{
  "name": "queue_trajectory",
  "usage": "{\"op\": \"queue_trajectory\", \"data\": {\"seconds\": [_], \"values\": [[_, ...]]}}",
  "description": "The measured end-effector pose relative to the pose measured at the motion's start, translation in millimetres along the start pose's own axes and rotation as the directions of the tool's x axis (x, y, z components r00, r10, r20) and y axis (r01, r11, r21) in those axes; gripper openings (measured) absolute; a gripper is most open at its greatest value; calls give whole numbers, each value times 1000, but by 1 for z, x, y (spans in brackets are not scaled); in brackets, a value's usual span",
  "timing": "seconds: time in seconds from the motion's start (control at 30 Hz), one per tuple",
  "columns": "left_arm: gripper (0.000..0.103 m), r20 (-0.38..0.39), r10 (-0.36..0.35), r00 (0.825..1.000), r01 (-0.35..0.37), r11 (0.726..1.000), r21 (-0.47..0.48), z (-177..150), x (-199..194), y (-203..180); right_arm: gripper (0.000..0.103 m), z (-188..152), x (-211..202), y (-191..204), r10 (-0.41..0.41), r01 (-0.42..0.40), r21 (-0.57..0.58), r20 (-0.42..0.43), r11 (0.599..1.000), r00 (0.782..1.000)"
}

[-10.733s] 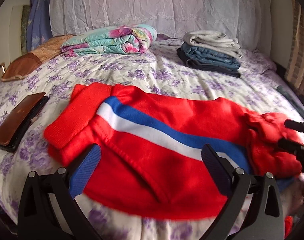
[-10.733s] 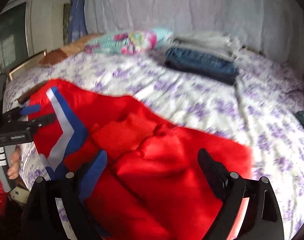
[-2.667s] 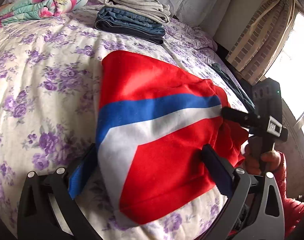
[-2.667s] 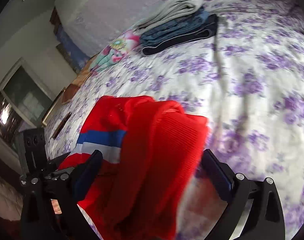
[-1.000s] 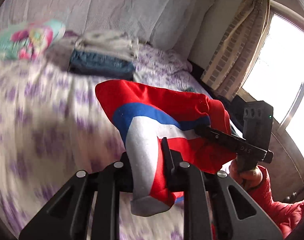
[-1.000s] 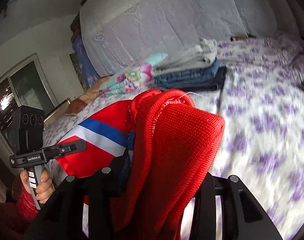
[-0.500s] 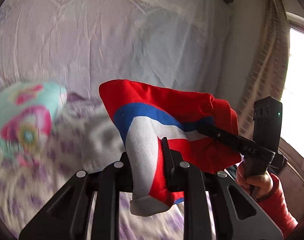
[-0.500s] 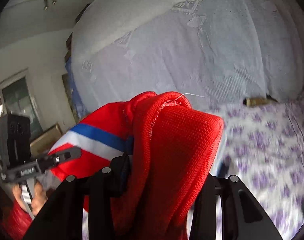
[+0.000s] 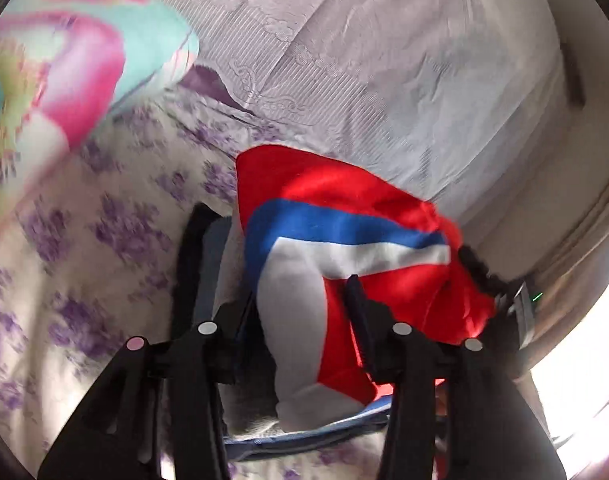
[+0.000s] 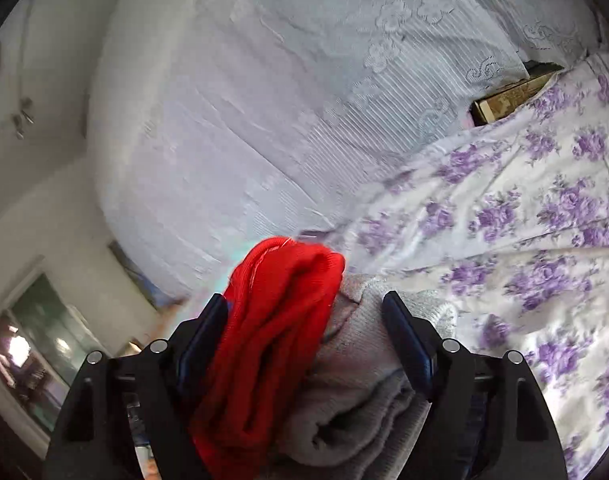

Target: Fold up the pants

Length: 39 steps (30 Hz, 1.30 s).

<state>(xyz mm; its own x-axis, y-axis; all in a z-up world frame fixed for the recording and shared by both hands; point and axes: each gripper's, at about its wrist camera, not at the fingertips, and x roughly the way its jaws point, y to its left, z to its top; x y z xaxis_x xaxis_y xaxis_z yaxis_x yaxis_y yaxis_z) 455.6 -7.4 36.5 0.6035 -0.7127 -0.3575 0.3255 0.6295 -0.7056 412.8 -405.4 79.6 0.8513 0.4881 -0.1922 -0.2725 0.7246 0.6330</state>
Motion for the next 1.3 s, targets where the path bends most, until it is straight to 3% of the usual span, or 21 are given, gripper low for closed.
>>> {"op": "queue_trajectory", "data": {"seconds": [0.07,0.13,0.2,0.27,0.3,0.33,0.37,0.4,0.47,0.5,0.53,0.57,0.67,0.8,0.87,0.9,0.97,1.07,1.17,1.23,1.3], "values": [[43,29,28,999,-28,1000,-1,-2,-10,-6,80,5,-14,8,-58,58,1,30,998,998],[44,84,70,994,-72,997,20,-3,-25,-16,81,9,-43,20,-166,163,33,162,986,973],[53,122,77,990,-82,996,35,-4,-40,-27,81,12,-61,40,-194,202,-14,224,979,955],[75,130,135,982,-144,987,66,-4,-43,-38,86,8,-45,61,-306,329,-149,157,933,939],[80,89,215,972,-224,969,101,-1,-30,-43,93,3,-27,68,-383,394,-233,93,889,919],[83,14,283,959,-282,949,142,-4,-13,-44,94,-9,-8,71,-464,445,-315,15,839,886],[85,-53,324,944,-311,935,171,-9,3,-41,94,-15,-2,71,-477,452,-321,-1,832,879],[85,-54,326,944,-315,936,155,-13,4,-39,94,-16,-7,70,-477,459,-279,4,844,879],[83,-37,314,949,-310,946,96,-19,-11,-38,94,-16,-23,77,-472,463,-210,10,861,882],[83,-27,316,948,-312,946,88,-23,-23,-43,94,-17,-36,87,-446,443,-192,33,876,895],[83,1,321,947,-319,941,108,-29,-36,-51,95,-22,-52,96,-409,415,-190,71,890,910],[84,29,334,942,-334,933,133,-35,-44,-58,96,-27,-64,103,-406,417,-198,97,887,909],[92,147,411,900,-436,863,253,-71,-72,-90,100,-65,-102,127,-438,467,-230,170,854,883],[98,271,462,844,-536,740,407,-132,-93,-133,100,-131,-137,144,-460,509,-249,229,824,858],[98,315,475,821,-570,689,447,-152,-101,-152,99,-140,-138,156,-480,516,-318,189,796,857],[98,326,477,817,-577,680,452,-158,-106,-160,99,-138,-138,164,-522,547,-363,172,755,835],[98,352,465,813,-582,670,460,-164,-114,-176,99,-138,-160,180,-565,637,-358,294,683,771],[98,405,465,787,-615,635,468,-163,-122,-194,99,-133,-192,196,-514,641,-300,405,706,756],[98,443,470,764,-643,612,460,-159,-123,-203,99,-119,-203,200,-529,646,-232,412,727,742],[98,455,481,749,-660,600,452,-154,-118,-208,99,-112,-207,198,-527,634,-189,407,750,746],[98,465,479,745,-664,598,449,-149,-114,-210,99,-108,-204,192,-514,612,-179,393,771,763]]}}
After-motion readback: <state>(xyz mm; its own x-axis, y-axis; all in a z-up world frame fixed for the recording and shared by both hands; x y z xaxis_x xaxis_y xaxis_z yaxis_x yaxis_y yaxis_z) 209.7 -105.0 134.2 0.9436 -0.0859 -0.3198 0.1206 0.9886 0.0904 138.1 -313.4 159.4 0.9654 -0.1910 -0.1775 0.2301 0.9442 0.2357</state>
